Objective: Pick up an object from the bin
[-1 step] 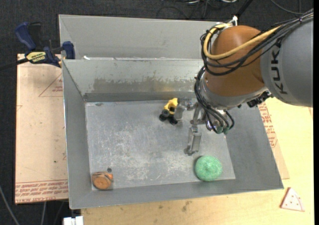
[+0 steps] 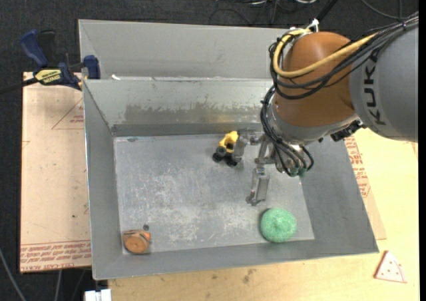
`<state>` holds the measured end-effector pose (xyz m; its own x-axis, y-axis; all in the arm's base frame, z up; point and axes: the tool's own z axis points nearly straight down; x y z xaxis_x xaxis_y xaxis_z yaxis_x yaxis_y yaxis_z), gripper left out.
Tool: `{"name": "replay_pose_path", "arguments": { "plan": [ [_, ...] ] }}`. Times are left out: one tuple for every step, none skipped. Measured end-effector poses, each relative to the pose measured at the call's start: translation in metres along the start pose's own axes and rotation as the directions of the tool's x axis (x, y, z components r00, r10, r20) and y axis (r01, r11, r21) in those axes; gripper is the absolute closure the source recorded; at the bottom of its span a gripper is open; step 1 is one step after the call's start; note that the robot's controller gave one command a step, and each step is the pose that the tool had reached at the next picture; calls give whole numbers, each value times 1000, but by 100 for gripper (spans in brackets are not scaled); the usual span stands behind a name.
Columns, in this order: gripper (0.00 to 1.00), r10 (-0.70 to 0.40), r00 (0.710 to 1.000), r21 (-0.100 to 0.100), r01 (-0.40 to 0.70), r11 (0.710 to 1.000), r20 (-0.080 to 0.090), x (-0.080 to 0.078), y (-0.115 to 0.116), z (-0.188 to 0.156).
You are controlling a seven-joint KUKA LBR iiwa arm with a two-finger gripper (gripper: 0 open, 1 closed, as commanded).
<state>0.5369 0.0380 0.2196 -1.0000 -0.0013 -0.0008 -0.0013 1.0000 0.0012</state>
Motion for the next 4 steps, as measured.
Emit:
{"name": "replay_pose_path", "arguments": {
  "plan": [
    [0,-47,999,0,47,999,5,-19,-4,24],
    [0,-105,994,1,105,995,7,-58,6,67],
    [0,-125,992,0,125,992,6,-69,9,81],
    [0,-238,971,0,238,971,-1,-46,6,79]
  ]
}}
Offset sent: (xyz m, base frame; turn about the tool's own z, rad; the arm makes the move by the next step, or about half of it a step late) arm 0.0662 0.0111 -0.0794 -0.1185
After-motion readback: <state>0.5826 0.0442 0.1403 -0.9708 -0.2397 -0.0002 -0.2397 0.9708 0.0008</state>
